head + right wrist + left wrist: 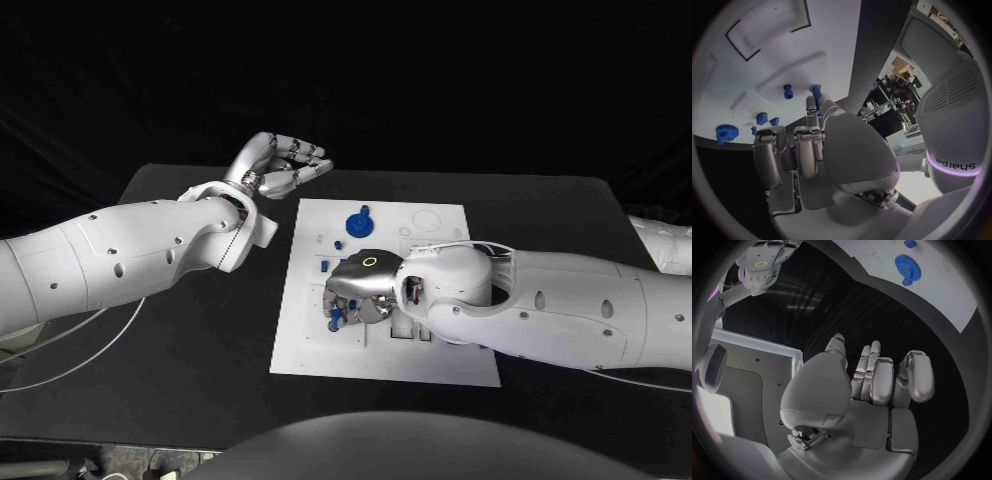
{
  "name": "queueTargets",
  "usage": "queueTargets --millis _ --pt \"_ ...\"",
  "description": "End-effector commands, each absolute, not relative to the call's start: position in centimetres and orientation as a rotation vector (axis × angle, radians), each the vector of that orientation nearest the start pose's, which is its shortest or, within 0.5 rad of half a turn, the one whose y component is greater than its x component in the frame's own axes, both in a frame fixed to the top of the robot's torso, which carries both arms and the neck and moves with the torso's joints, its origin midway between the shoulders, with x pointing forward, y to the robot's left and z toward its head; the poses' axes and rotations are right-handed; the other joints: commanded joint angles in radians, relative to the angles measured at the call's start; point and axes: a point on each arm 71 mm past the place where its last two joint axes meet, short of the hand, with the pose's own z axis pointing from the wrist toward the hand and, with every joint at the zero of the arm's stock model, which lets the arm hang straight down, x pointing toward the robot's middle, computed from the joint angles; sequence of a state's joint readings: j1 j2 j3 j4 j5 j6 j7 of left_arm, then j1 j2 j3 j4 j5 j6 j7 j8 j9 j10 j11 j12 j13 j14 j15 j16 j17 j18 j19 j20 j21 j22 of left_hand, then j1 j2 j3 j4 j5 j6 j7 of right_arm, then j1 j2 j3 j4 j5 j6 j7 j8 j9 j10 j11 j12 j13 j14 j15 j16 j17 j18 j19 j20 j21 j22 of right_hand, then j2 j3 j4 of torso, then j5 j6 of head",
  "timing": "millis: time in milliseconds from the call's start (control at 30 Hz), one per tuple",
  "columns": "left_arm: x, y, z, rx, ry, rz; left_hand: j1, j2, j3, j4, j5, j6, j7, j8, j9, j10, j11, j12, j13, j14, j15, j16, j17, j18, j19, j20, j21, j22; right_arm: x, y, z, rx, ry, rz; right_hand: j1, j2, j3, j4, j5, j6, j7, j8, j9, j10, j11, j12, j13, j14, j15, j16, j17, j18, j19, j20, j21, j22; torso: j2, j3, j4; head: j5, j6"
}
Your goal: Assemble the parts on the task board
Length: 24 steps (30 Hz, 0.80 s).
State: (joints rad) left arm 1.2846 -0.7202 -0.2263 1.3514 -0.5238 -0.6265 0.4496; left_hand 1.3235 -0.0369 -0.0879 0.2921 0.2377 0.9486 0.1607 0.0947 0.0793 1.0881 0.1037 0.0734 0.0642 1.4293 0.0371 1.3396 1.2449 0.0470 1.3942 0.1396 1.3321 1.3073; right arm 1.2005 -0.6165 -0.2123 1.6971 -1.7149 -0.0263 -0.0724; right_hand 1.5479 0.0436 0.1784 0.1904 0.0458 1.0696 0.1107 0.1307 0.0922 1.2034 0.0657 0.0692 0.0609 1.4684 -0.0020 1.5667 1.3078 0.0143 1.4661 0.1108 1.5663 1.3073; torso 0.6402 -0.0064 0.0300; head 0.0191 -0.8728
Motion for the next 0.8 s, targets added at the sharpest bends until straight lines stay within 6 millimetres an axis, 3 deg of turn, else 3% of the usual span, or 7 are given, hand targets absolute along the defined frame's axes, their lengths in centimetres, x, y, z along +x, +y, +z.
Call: queueTargets --millis 33,800 --pt "51.03 20.0 -18.93 -0.443 1.359 -1.144 0.002 0.007 0.004 -0.001 0.006 -0.002 0.004 -0.004 -0.001 -0.004 0.004 -0.005 0.0 0.007 -0.002 -0.001 0.0 0.01 0.003 0.001 -0.004 0.176 38.04 -4.37 -23.82 -0.914 1.836 0.847 0.005 -0.004 0.006 0.0 0.003 0.016 0.002 0.001 0.002 -0.004 -0.001 -0.007 -0.001 0.102 0.008 0.004 0.263 -0.014 0.105 0.003 0.005 0.263 0.0 -0.0001 0.0 0.0 0.0" --pt "50.93 20.11 -18.9 -0.444 1.358 -1.143 0.006 0.009 0.002 -0.001 0.009 -0.003 0.005 -0.006 -0.002 -0.006 0.004 -0.006 0.0 0.008 -0.001 -0.001 0.001 0.01 0.004 0.001 -0.004 0.176 38.05 -3.99 -24.29 -0.918 1.852 0.841 0.001 -0.017 0.004 0.002 0.003 0.007 0.004 -0.008 -0.001 -0.016 0.002 -0.009 -0.001 0.102 0.01 0.004 0.263 -0.014 0.105 0.005 0.005 0.263 0.0 -0.0004 0.0 -0.003 0.0"
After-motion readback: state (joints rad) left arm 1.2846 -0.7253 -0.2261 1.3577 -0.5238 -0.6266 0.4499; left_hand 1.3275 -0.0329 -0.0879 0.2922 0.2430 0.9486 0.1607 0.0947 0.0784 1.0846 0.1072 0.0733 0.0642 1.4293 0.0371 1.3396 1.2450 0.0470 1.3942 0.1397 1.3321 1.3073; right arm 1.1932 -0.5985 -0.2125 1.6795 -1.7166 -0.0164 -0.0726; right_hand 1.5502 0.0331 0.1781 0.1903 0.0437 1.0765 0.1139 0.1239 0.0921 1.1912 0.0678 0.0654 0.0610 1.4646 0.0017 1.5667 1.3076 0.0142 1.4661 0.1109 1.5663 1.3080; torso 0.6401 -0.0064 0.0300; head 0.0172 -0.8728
